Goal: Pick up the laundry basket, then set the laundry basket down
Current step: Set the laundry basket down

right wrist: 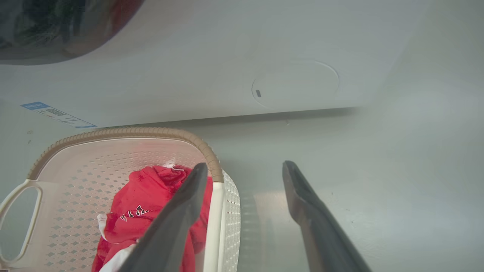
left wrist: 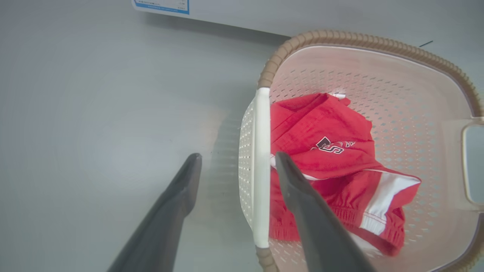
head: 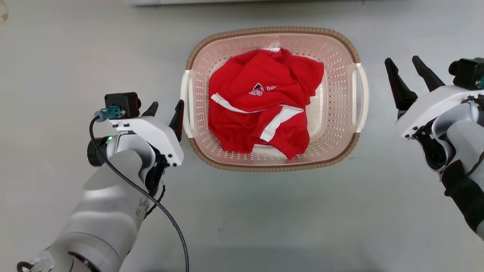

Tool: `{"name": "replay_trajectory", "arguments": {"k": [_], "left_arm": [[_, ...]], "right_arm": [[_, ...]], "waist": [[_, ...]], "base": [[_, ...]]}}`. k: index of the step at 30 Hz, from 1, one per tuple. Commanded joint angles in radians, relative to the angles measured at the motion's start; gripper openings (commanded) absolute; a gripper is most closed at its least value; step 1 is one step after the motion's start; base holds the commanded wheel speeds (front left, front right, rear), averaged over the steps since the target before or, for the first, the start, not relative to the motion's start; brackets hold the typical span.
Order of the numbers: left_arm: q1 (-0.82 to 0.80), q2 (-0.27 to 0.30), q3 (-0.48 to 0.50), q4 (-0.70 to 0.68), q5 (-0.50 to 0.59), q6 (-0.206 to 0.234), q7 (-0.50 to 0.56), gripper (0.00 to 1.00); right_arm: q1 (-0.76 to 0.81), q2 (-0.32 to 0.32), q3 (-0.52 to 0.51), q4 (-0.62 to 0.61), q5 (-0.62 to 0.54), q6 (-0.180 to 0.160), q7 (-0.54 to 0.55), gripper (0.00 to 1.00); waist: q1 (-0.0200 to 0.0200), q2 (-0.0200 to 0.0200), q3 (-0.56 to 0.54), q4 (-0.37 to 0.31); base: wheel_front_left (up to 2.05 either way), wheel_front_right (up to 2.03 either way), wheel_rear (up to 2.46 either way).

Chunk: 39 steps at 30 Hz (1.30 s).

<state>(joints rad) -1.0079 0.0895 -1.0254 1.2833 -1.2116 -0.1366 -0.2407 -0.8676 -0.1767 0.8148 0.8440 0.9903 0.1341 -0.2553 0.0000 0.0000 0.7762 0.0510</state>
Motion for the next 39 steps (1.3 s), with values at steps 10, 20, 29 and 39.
{"name": "replay_trajectory", "arguments": {"k": [10, 20, 29, 39], "left_arm": [[0.098, 0.048, 0.016, 0.006, -0.027, 0.006, 0.011, 1.0], [0.173, 0.079, 0.014, 0.007, -0.039, 0.009, 0.036, 1.0], [0.246, 0.112, 0.009, 0.007, -0.044, 0.019, 0.055, 1.0], [0.301, 0.139, 0.001, 0.007, -0.039, 0.019, 0.043, 1.0]], "right_arm": [[0.102, 0.025, 0.032, 0.028, 0.039, -0.003, -0.006, 1.0], [0.151, 0.048, 0.069, 0.064, 0.084, -0.003, -0.006, 1.0], [0.202, 0.078, 0.094, 0.092, 0.127, -0.003, -0.006, 1.0], [0.255, 0.096, 0.104, 0.102, 0.146, -0.003, -0.006, 1.0]], "waist": [[0.0, 0.0, -0.156, -0.003], [0.0, 0.0, -0.296, -0.005], [0.0, 0.0, -0.422, -0.02], [0.0, 0.0, -0.527, -0.042]], "base": [[0.0, 0.0, 0.0], [0.0, 0.0, 0.0], [0.0, 0.0, 0.0], [0.0, 0.0, 0.0]]}}
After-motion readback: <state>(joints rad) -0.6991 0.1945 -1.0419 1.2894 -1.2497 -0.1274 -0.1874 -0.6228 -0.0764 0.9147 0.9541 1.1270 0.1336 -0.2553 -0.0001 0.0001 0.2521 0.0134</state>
